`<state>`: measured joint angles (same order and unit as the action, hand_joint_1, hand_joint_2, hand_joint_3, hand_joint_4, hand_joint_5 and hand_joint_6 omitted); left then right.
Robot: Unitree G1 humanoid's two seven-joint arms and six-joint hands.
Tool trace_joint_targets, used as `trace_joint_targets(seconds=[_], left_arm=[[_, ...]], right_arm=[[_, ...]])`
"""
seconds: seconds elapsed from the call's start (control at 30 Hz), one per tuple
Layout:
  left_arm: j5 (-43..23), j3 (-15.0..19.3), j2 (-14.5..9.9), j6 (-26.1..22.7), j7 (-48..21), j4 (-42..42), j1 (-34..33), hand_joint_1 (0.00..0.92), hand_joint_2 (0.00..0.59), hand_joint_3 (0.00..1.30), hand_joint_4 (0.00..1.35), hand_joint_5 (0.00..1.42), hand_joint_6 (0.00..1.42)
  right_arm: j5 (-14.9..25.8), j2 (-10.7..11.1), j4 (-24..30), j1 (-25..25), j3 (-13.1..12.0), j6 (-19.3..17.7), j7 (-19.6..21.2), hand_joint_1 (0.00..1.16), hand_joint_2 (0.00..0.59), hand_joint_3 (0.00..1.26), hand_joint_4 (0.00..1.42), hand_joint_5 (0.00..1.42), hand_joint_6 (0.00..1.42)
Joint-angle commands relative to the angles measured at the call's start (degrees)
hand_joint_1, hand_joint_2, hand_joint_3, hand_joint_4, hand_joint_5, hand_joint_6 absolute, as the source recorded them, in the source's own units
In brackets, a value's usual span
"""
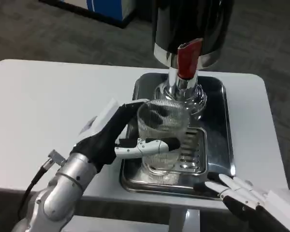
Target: Grasp the cup under the faucet to collect the drink, then remove the cup.
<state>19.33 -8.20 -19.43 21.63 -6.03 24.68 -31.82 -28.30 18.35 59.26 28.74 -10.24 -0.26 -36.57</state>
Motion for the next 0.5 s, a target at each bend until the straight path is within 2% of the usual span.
trace_joint_targets(seconds=[0.03, 0.1, 0.33, 0.43, 0.5], left_arm=[[1.82, -2.15, -0.23, -4.50, -2.13, -2.86, 3.75, 0.341, 0.120, 0.51, 0.43, 0.44, 0.48], [2.22, -2.47, -0.48, -5.99, -2.43, -3.94, 3.98, 0.328, 0.124, 0.50, 0.43, 0.43, 0.48], [1.96, -2.99, -0.92, -9.84, -3.16, -5.67, 4.00, 0.263, 0.133, 0.55, 0.16, 0.27, 0.41], [1.77, -2.98, -1.02, -10.30, -3.42, -5.94, 4.12, 0.236, 0.136, 0.54, 0.12, 0.23, 0.39], [1.57, -2.98, -1.10, -10.46, -3.84, -5.98, 4.09, 0.211, 0.139, 0.51, 0.03, 0.17, 0.35]], right_arm=[[0.17, -0.43, 0.74, 0.49, 0.13, 0.55, 0.59, 0.50, 0.459, 0.13, 0.02, 0.00, 0.00], [0.16, -0.43, 0.74, 0.38, 0.20, 0.70, 0.56, 0.50, 0.459, 0.13, 0.02, 0.00, 0.00], [-0.23, -0.42, 0.74, -0.13, 0.97, 2.04, 0.61, 0.50, 0.459, 0.13, 0.02, 0.00, 0.00], [-0.26, -0.42, 0.74, -0.19, 1.18, 2.54, 0.67, 0.50, 0.459, 0.13, 0.03, 0.00, 0.00], [-0.20, -0.39, 0.74, -0.31, 1.29, 2.88, 0.68, 0.50, 0.459, 0.13, 0.03, 0.00, 0.00]])
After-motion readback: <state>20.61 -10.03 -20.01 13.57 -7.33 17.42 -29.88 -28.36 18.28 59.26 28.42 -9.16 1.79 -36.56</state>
